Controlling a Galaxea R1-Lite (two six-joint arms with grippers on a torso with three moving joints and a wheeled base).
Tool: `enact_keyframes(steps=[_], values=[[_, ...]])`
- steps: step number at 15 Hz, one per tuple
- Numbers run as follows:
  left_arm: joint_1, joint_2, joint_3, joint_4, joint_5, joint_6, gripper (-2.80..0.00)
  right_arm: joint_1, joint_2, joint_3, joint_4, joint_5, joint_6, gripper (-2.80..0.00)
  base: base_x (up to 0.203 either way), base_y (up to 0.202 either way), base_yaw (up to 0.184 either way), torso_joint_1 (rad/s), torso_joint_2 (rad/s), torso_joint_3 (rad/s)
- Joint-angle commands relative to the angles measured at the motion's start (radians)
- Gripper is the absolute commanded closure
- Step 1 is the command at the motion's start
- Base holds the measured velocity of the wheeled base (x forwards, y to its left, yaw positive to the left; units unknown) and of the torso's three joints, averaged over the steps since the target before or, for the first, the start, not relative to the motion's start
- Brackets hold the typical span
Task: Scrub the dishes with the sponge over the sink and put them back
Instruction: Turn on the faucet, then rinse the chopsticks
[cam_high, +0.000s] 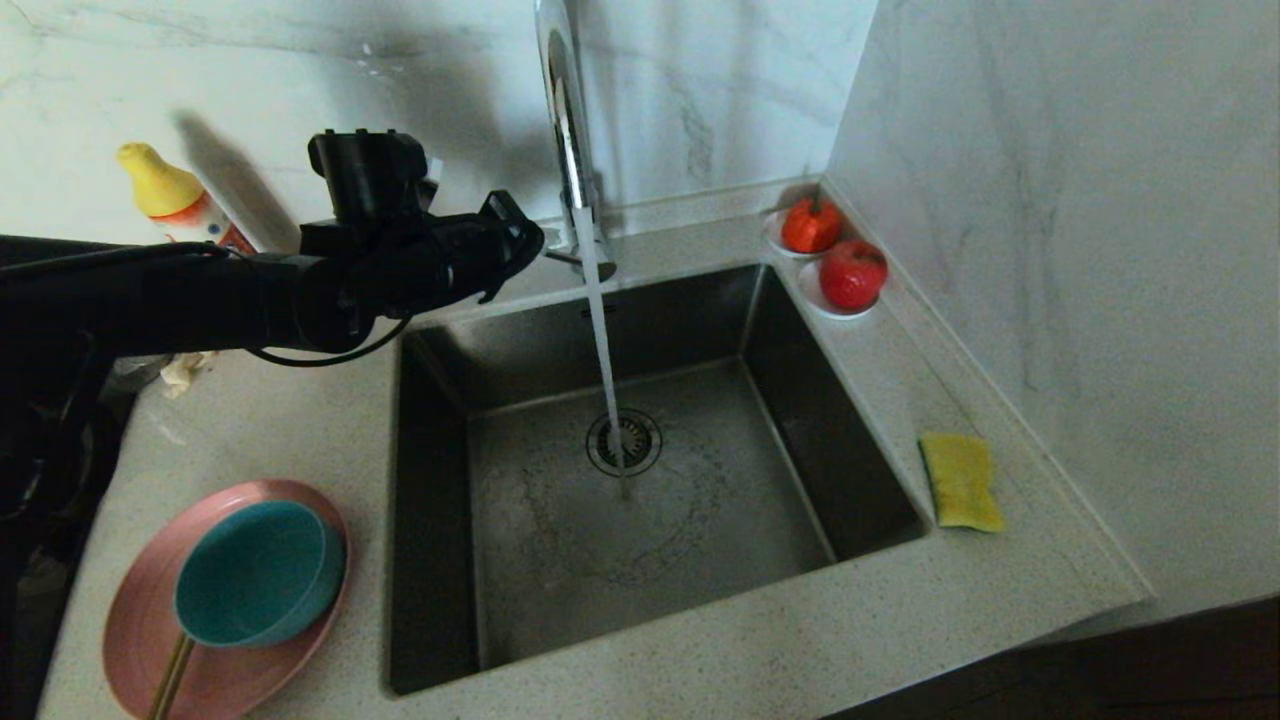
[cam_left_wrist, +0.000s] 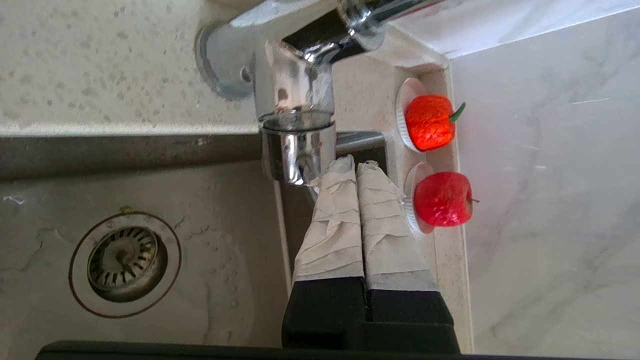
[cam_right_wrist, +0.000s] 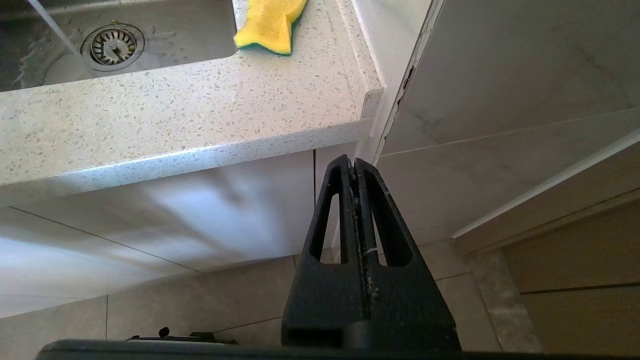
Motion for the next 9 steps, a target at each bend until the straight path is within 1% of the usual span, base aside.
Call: enact_keyframes(steps=[1, 3, 5, 6, 7, 8, 9], values=[[0.034, -0.006, -0.015, 0.003, 0.001, -0.005, 0.0, -0.001, 0.0, 0.0, 0.0, 0.0, 0.0, 0.0, 0.0, 0.0, 0.0, 0.0, 0.0, 0.0], [0.082, -0.048, -0.008, 0.012, 0.001, -0.005, 0.0, 0.0, 0.0, 0.0, 0.0, 0.0, 0.0, 0.0, 0.0, 0.0, 0.0, 0.0, 0.0, 0.0], [0.105, -0.118, 0.026, 0.042, 0.006, -0.003, 0.0, 0.0, 0.0, 0.0, 0.0, 0.0, 0.0, 0.0, 0.0, 0.0, 0.0, 0.0, 0.0, 0.0], [0.113, -0.167, 0.058, 0.058, 0.015, 0.008, 0.0, 0.0, 0.0, 0.0, 0.0, 0.0, 0.0, 0.0, 0.0, 0.0, 0.0, 0.0, 0.0, 0.0], [0.118, -0.219, 0.095, 0.075, 0.035, 0.037, 0.0, 0.0, 0.0, 0.0, 0.0, 0.0, 0.0, 0.0, 0.0, 0.0, 0.0, 0.0, 0.0, 0.0], [0.12, -0.28, 0.136, 0.099, 0.077, 0.081, 0.0, -0.001, 0.0, 0.0, 0.0, 0.0, 0.0, 0.0, 0.0, 0.0, 0.0, 0.0, 0.0, 0.0], [0.121, -0.346, 0.178, 0.127, 0.134, 0.131, 0.0, 0.0, 0.0, 0.0, 0.0, 0.0, 0.0, 0.0, 0.0, 0.0, 0.0, 0.0, 0.0, 0.0]])
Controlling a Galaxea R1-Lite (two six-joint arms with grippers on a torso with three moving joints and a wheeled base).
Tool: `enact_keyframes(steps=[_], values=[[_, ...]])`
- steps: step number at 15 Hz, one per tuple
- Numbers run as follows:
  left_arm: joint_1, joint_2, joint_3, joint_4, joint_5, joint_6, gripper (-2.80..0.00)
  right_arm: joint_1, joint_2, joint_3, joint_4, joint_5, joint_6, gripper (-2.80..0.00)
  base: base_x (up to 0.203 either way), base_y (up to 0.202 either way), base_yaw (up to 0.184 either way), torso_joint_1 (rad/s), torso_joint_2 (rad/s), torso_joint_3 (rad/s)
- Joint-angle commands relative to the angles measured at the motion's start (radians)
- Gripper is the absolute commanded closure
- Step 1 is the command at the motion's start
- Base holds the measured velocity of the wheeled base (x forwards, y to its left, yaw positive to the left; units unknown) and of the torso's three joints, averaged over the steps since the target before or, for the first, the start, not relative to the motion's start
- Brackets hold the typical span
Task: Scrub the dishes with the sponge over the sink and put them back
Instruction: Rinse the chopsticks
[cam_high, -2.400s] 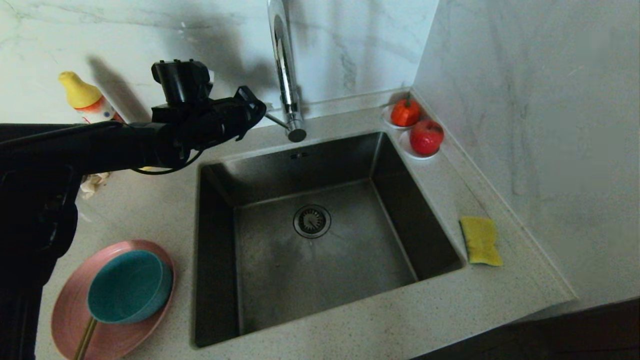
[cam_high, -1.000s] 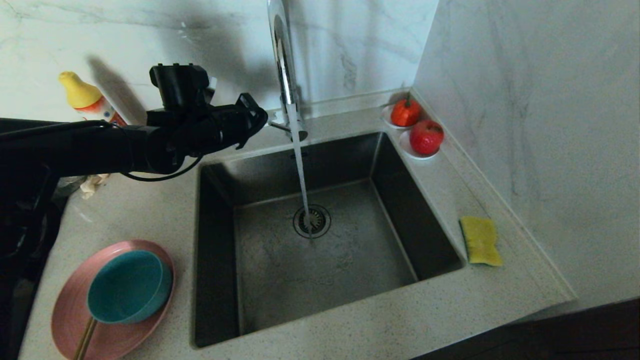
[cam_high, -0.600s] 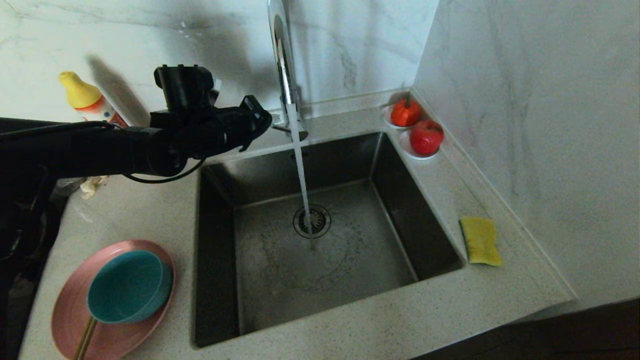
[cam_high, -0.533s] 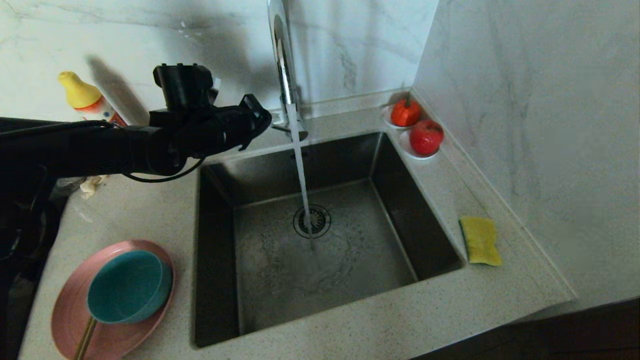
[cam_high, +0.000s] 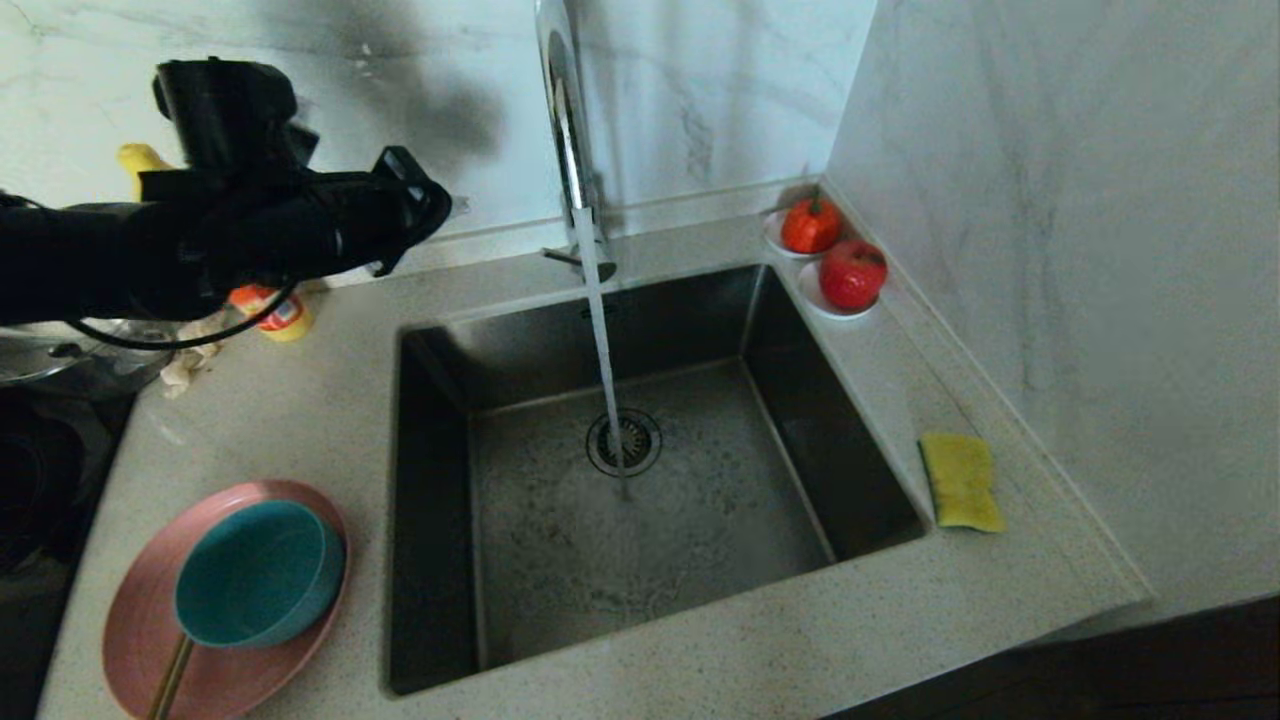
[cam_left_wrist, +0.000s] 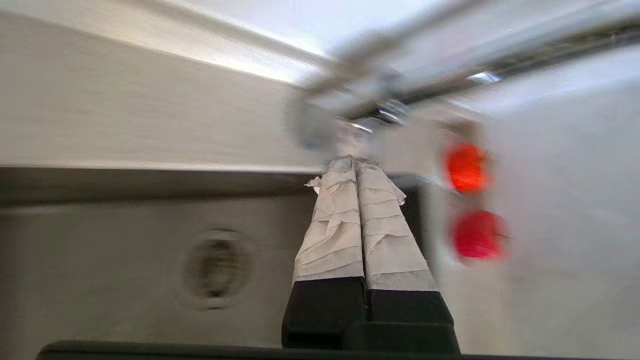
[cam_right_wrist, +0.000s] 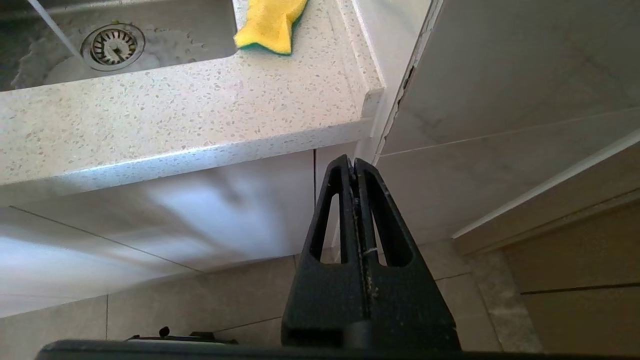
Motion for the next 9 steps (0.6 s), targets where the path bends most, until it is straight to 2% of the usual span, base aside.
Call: enact_keyframes(steps=[1, 2, 4, 6, 7, 9], values=[[0.003, -0.201, 0.101, 0.044, 0.104, 0.089, 0.0, 0.001, 0.0, 0.0, 0.0, 0.0, 0.0, 0.0, 0.0, 0.0, 0.0, 0.0, 0.0, 0.0], [0.001, -0.278, 0.152, 0.066, 0.147, 0.13, 0.0, 0.001, 0.0, 0.0, 0.0, 0.0, 0.0, 0.0, 0.0, 0.0, 0.0, 0.0, 0.0, 0.0], [0.0, -0.44, 0.235, 0.144, 0.191, 0.185, 0.0, 0.001, 0.0, 0.0, 0.0, 0.0, 0.0, 0.0, 0.0, 0.0, 0.0, 0.0, 0.0, 0.0], [0.004, -0.578, 0.271, 0.362, 0.225, 0.222, 0.0, 0.0, 0.0, 0.0, 0.0, 0.0, 0.0, 0.0, 0.0, 0.0, 0.0, 0.0, 0.0, 0.0], [0.008, -0.62, 0.282, 0.483, 0.276, 0.244, 0.0, 0.0, 0.0, 0.0, 0.0, 0.0, 0.0, 0.0, 0.0, 0.0, 0.0, 0.0, 0.0, 0.0], [0.013, -0.663, 0.312, 0.587, 0.491, 0.291, 0.0, 0.0, 0.0, 0.0, 0.0, 0.0, 0.0, 0.0, 0.0, 0.0, 0.0, 0.0, 0.0, 0.0]])
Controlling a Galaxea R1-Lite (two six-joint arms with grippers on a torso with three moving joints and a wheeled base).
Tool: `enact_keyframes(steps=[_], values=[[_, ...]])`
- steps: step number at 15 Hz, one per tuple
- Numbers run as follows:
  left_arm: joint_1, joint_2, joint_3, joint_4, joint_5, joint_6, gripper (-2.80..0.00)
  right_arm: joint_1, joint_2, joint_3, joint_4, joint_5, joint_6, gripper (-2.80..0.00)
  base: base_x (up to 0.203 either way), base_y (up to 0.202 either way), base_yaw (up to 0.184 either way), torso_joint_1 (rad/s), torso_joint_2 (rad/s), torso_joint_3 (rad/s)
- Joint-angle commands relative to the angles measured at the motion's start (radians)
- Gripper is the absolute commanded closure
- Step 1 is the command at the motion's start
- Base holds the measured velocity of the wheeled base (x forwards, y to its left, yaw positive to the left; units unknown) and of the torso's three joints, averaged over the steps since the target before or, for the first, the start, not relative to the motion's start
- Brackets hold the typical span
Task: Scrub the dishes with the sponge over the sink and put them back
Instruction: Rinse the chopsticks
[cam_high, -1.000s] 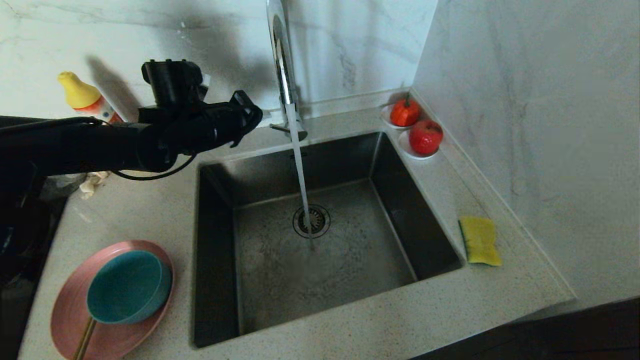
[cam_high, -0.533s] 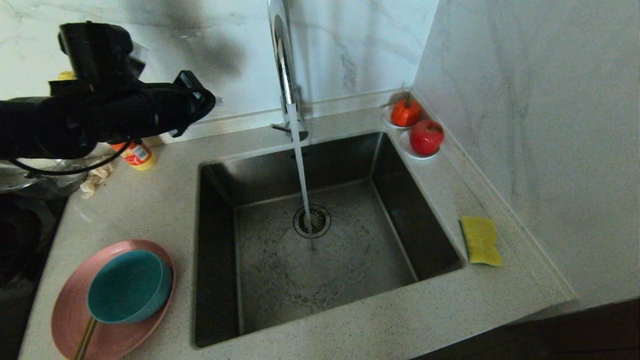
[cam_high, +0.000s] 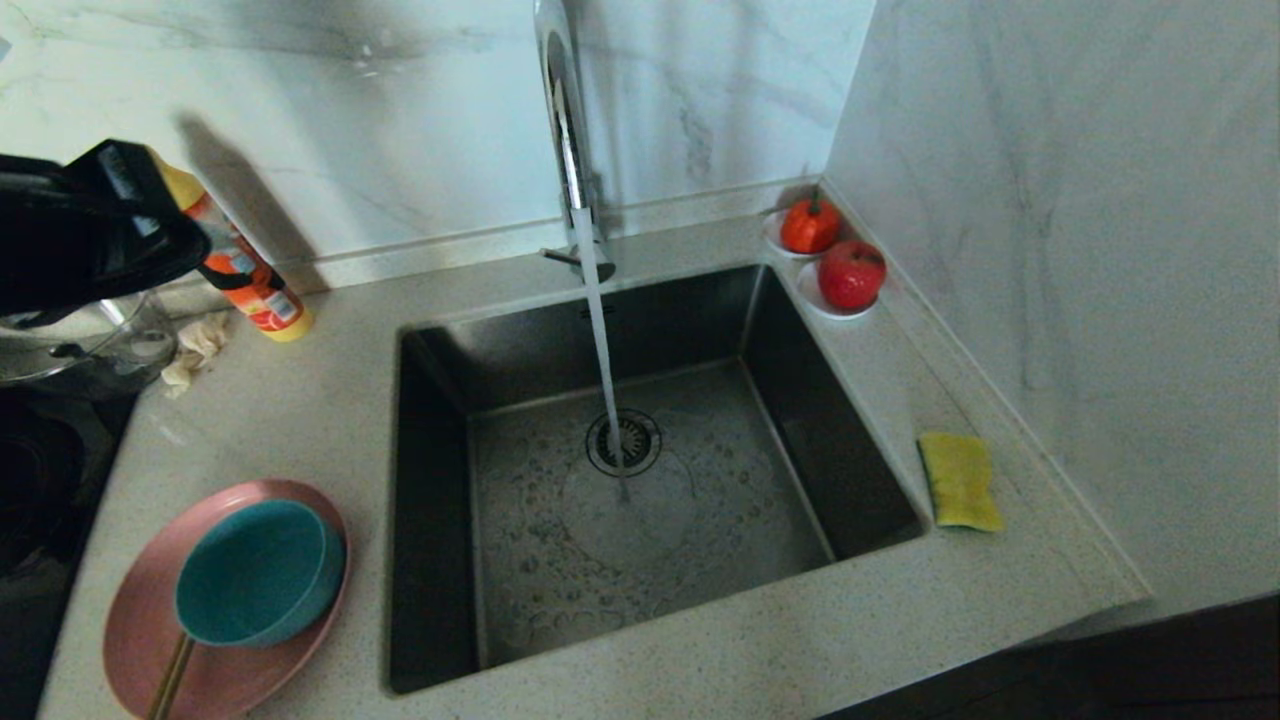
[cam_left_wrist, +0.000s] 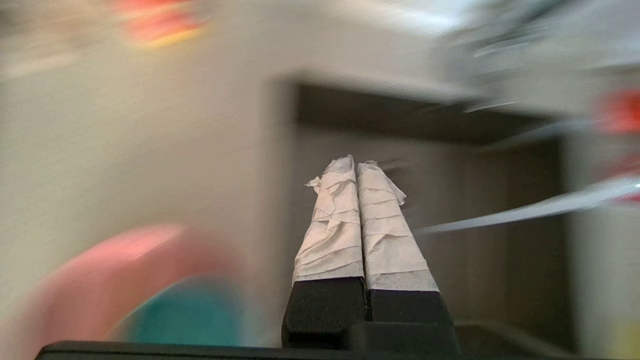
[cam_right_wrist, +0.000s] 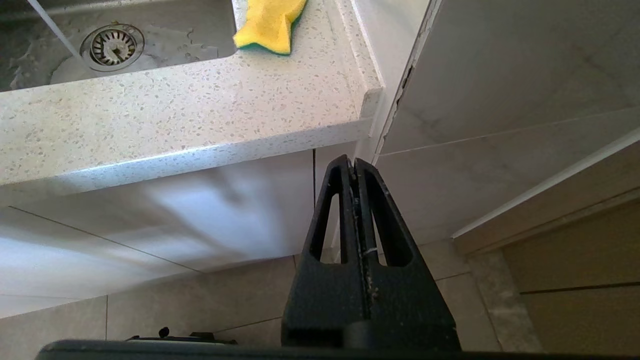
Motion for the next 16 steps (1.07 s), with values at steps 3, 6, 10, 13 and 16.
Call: enact_keyframes(steps=[3, 6, 10, 13, 16], values=[[0.004, -0.22, 0.129, 0.173, 0.287, 0.079, 0.0, -0.001, 0.0, 0.0, 0.0, 0.0, 0.0, 0.0, 0.0, 0.0, 0.0, 0.0, 0.0, 0.0], [0.005, -0.361, 0.19, 0.346, 0.384, 0.105, 0.0, 0.0, 0.0, 0.0, 0.0, 0.0, 0.0, 0.0, 0.0, 0.0, 0.0, 0.0, 0.0, 0.0], [0.006, -0.458, 0.377, 0.456, 0.406, 0.111, 0.0, 0.0, 0.0, 0.0, 0.0, 0.0, 0.0, 0.0, 0.0, 0.0, 0.0, 0.0, 0.0, 0.0], [0.006, -0.394, 0.474, 0.454, 0.396, 0.095, 0.0, 0.0, 0.0, 0.0, 0.0, 0.0, 0.0, 0.0, 0.0, 0.0, 0.0, 0.0, 0.0, 0.0], [0.006, -0.274, 0.52, 0.429, 0.377, 0.027, 0.0, 0.0, 0.0, 0.0, 0.0, 0.0, 0.0, 0.0, 0.0, 0.0, 0.0, 0.0, 0.0, 0.0]])
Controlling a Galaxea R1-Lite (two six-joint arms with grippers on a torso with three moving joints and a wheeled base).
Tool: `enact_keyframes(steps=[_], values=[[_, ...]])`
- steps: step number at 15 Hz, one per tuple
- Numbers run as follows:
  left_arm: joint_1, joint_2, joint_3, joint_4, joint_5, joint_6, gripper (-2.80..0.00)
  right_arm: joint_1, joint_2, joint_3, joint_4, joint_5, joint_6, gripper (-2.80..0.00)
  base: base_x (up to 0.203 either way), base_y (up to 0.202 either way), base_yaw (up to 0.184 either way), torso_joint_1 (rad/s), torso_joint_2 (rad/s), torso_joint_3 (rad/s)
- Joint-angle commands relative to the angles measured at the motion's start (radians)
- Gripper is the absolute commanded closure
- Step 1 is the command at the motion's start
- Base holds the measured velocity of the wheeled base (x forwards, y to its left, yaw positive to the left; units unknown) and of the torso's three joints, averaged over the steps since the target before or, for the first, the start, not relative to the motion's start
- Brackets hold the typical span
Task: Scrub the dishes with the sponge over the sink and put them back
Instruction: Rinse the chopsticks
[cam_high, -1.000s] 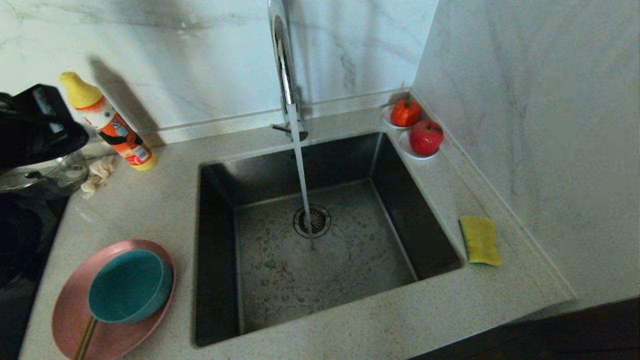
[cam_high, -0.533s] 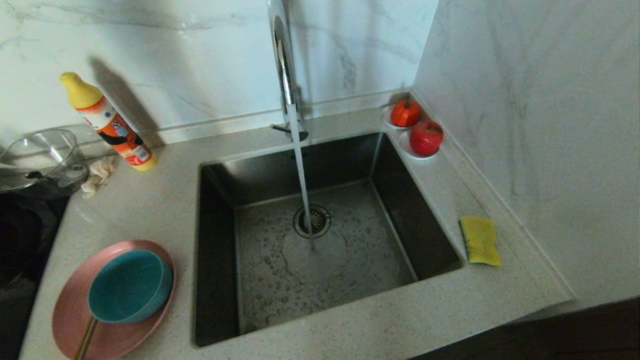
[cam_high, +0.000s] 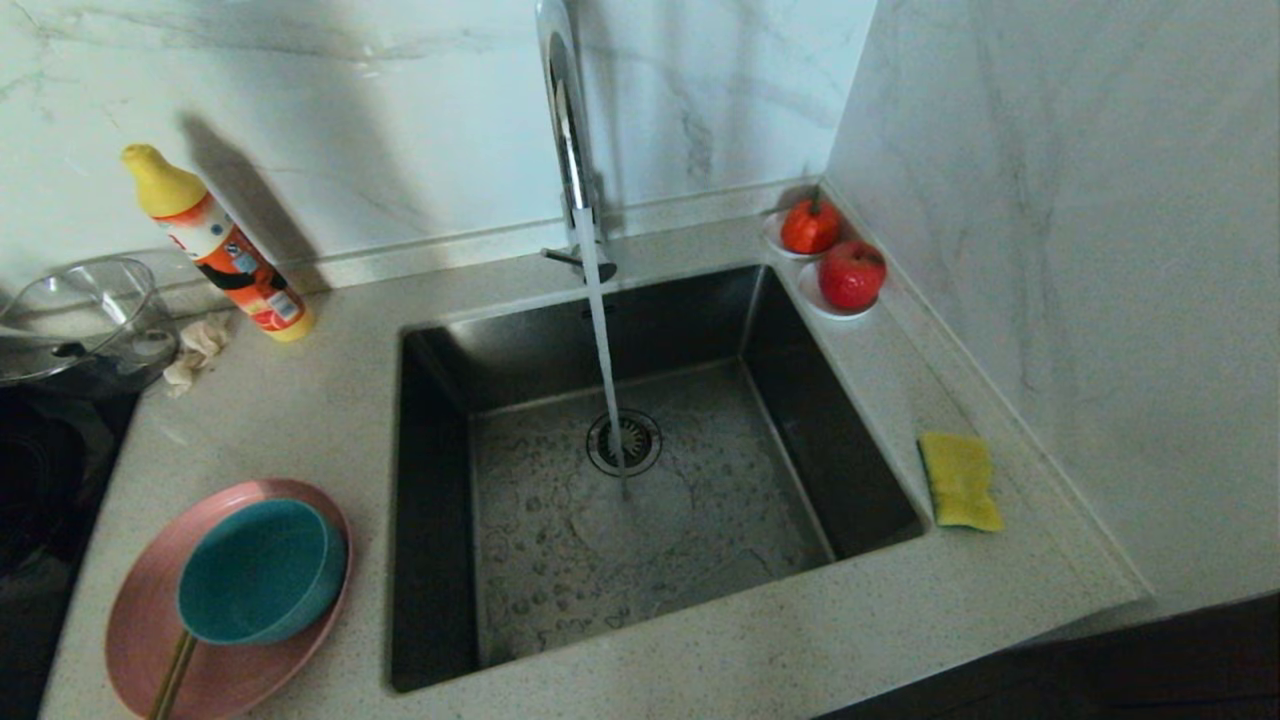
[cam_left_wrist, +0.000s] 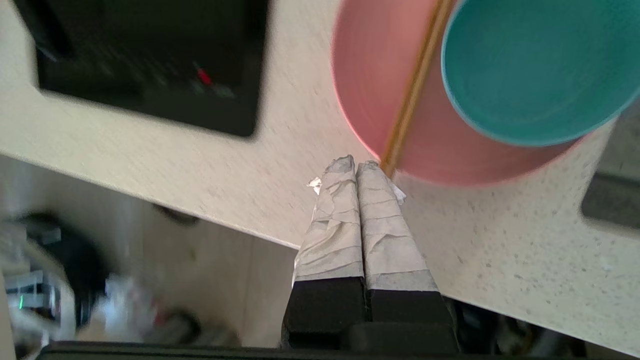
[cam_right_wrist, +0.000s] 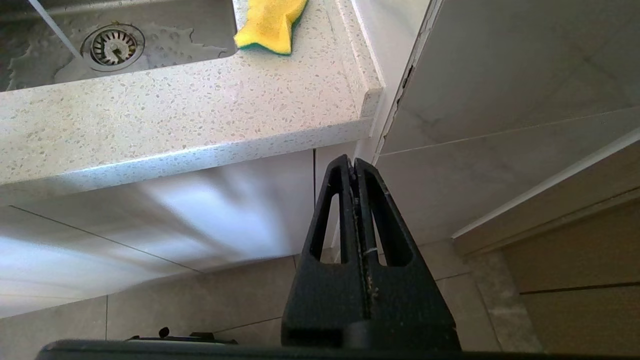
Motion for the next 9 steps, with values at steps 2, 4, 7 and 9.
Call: enact_keyframes(steps=[2, 4, 7, 9], values=[[0.0, 0.138, 0.028, -0.001, -0.058, -0.077, 0.0, 0.0, 0.0, 0.0, 0.0, 0.0, 0.0, 0.0, 0.0, 0.0, 0.0, 0.0, 0.0, 0.0], [0.008, 0.172, 0.022, 0.007, -0.09, -0.083, 0.0, 0.0, 0.0, 0.0, 0.0, 0.0, 0.0, 0.0, 0.0, 0.0, 0.0, 0.0, 0.0, 0.0], [0.149, 0.202, -0.013, 0.056, -0.185, -0.034, 0.0, 0.0, 0.0, 0.0, 0.0, 0.0, 0.0, 0.0, 0.0, 0.0, 0.0, 0.0, 0.0, 0.0], [0.22, 0.23, -0.015, 0.072, -0.233, 0.002, -0.66, 0.0, 0.0, 0.0, 0.0, 0.0, 0.0, 0.0, 0.0, 0.0, 0.0, 0.0, 0.0, 0.0]])
